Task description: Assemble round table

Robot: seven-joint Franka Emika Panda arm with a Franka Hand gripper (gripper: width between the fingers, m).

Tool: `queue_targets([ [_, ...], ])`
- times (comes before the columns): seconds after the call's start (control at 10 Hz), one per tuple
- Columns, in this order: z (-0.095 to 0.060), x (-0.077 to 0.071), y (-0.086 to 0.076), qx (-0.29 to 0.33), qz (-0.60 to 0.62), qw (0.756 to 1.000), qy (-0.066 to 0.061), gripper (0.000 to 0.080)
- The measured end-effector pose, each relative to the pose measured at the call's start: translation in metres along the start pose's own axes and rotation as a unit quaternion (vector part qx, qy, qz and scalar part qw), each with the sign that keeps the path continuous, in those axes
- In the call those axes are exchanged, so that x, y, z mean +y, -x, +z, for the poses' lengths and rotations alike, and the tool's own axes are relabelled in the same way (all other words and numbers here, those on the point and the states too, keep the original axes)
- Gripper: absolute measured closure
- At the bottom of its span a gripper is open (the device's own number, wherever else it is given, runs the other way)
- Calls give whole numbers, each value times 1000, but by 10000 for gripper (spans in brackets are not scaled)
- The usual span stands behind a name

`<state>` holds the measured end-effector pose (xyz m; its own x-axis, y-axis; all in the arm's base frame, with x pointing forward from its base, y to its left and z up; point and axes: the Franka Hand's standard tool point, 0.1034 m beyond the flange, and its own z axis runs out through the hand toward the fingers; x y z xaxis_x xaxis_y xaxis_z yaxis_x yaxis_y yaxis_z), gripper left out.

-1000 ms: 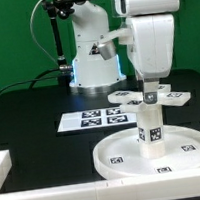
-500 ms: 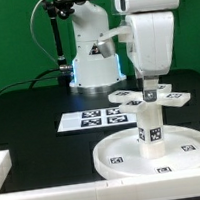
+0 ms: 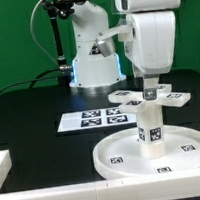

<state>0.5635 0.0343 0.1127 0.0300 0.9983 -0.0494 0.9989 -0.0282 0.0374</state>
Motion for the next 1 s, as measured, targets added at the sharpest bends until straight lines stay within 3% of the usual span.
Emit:
queue_targets([
  [0.8, 16, -4, 1, -2, 3, 1000, -12, 151],
  [1.0, 16, -4, 2, -2, 4, 1000, -12, 355],
])
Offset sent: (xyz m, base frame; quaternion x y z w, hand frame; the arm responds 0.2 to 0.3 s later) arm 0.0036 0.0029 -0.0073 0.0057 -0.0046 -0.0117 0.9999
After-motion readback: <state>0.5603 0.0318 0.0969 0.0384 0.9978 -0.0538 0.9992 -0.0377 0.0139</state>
